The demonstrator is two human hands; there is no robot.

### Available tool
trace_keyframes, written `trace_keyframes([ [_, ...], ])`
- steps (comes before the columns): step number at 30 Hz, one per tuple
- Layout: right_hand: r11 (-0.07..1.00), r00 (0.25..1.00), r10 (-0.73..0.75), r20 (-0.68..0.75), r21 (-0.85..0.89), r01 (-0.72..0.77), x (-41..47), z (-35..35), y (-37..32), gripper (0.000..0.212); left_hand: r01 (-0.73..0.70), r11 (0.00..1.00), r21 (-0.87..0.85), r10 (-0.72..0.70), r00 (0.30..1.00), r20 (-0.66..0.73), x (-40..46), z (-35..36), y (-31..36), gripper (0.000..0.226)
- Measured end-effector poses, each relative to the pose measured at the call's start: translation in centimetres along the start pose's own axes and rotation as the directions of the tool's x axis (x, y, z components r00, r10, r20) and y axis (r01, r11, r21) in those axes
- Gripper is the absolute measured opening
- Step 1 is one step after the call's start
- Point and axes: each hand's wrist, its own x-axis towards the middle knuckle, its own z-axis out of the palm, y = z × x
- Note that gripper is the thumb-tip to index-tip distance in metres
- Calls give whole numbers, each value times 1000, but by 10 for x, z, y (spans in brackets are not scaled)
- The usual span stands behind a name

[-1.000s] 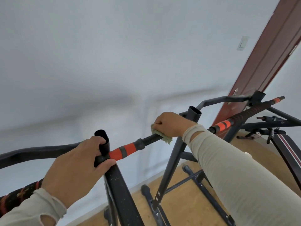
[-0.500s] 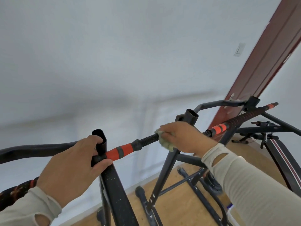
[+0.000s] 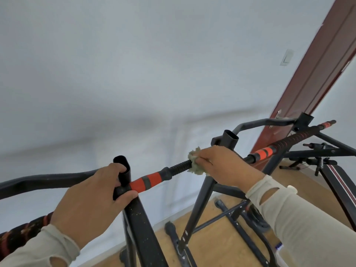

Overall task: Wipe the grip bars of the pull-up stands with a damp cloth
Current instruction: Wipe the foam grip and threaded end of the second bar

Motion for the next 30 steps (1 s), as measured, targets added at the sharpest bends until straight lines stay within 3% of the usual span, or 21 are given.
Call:
trace_keyframes([
  [3,999,999,17,-33,41,-15,-4,3,-2,33,-4,1000,4,4,1000,-2,2,1,-1,53],
  [5,996,996,78,-39,-33,-79,16,6,-4,34,1,1000,-11,-1,1000,-2,1,2,-2,53],
  [9,982,970,190,150,-46,-185,64,8,-9,33,6,1000,-24,-6,1000,-8,0,-2,1,53],
  [11,977,969,200,148,-111,-184,66,10,-16,25,9,1000,-18,-9,1000,0,-1,-3,1,54],
  [13,981,992,105,73,-172,-91,48,14,-21,24,2,1000,-22,-2,1000,2,-1,-4,1,55],
  [15,999,998,-5,-66,-44,2,21,20,-22,33,1,1000,-26,-1,1000,7,-2,-3,1,54],
  [17,989,977,-134,-164,34,141,-1,31,-25,34,-4,1000,-20,4,1000,14,-1,-3,0,54],
  [20,974,942,-224,-252,-22,226,-5,52,-25,32,-1,1000,-29,1,1000,10,0,-2,-1,54],
  [22,988,945,-155,-287,-65,142,7,48,-24,34,8,999,-34,-7,1000,8,-1,-2,0,54],
  [25,981,968,73,-239,-159,-113,27,26,-21,18,13,1000,-25,-13,1000,4,-2,-3,3,55],
  [27,961,966,137,-218,-208,-183,32,20,-15,20,20,1000,-24,-20,1000,10,-3,-5,5,56],
  [28,959,954,162,-253,-187,-213,31,19,-13,20,21,999,-25,-21,1000,11,-3,-6,6,56],
  [30,951,843,308,-442,174,-256,17,18,-12,19,18,1000,-22,-18,1000,15,-3,-6,7,57],
])
